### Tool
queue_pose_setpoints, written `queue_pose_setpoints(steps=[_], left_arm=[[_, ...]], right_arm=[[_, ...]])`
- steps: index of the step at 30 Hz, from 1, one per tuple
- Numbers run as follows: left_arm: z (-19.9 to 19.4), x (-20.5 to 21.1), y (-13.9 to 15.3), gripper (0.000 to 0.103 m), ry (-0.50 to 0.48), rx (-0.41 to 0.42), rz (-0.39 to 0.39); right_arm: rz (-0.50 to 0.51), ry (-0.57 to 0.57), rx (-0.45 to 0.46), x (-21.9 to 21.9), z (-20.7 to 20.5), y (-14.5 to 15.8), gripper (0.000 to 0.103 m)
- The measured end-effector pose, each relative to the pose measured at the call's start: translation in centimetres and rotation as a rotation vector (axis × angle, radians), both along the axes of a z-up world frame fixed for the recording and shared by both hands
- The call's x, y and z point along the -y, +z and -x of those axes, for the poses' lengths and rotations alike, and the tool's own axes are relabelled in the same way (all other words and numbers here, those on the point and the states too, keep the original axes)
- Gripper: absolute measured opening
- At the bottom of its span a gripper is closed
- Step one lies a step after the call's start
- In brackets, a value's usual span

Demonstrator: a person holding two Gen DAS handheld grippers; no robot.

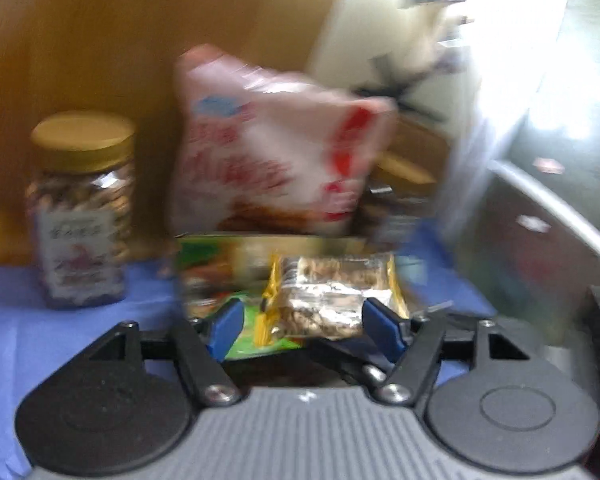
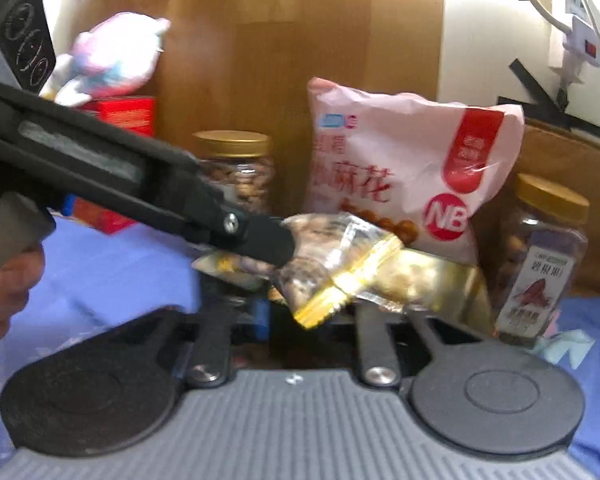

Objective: Organize snacks

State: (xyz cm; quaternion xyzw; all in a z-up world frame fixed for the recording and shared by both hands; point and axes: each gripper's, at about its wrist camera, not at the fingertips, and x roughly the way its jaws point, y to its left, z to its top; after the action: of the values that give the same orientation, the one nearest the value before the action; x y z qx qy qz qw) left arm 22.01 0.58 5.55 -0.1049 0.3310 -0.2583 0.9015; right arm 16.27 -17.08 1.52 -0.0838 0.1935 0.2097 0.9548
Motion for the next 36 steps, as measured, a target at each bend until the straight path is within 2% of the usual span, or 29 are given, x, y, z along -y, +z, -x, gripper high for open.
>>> queue_pose_setpoints(steps=[2,5,7,9,12,15,18,20,23,28,31,32,34,36], left_arm=[[-0.6,-0.1,-0.7,0.067,0.030,-0.035,0.014],[0.8,-0.8,-0.6,0.067,0.048,0.002,0.027],[2.3,-1.5,-0.4,0.067,0.044,0.012,0.052],[3.7,-2.3,-0.3,0.067,0.026,0.013,0.081],[5.5,-3.0,-0.9,0.067,0.017,0.001,0.080],[5.9,-3.0,-2.7,0.070,0.011,-0.066,0.061],[5.3,-2.8,-4.6,0.070,0.021,-0.154,0.053],[5.0,-2.8,-5.5,0.070,0.030,-0.193,0.055],[4.3,-2.7,-6.1,0.070,0.057,-0.205,0.043],[2.4,-2.3,-6.3,0.074,0.066,-0.210,0.045],[1.2,-1.1,-6.8,0.073,0.044,-0.225,0.037],[0.9,-0.5,-7.0,0.071,0.030,-0.221,0.035],[1.0,0.5,-7.1,0.061,-0.012,-0.216,0.036],[1.3,1.3,-6.9,0.061,-0.002,-0.200,-0.004]], right_arm=[[-0.002,-0.046,0.014,0.6,0.3,0.1,0.057],[-0.036,-0.046,0.052,1.9,2.1,0.3,0.057],[-0.058,-0.057,0.043,2.8,3.4,0.0,0.057],[-0.094,-0.048,0.001,3.6,4.5,-0.7,0.057],[-0.144,-0.046,-0.106,4.6,5.4,-2.2,0.058],[-0.209,-0.034,-0.224,5.2,5.7,-3.7,0.058],[-0.162,-0.027,-0.256,4.1,5.8,-4.4,0.059],[-0.128,-0.031,-0.226,3.7,5.6,-4.1,0.059],[-0.136,-0.108,-0.201,5.0,4.0,-3.6,0.059],[-0.257,-0.190,-0.288,8.4,-0.1,-4.2,0.059],[-0.308,-0.150,-0.349,8.8,-1.1,-4.8,0.063],[-0.305,-0.123,-0.355,8.5,-1.1,-4.8,0.062],[-0.285,-0.086,-0.366,7.6,-1.1,-4.8,0.059],[-0.280,-0.066,-0.352,6.7,-0.3,-4.5,0.056]])
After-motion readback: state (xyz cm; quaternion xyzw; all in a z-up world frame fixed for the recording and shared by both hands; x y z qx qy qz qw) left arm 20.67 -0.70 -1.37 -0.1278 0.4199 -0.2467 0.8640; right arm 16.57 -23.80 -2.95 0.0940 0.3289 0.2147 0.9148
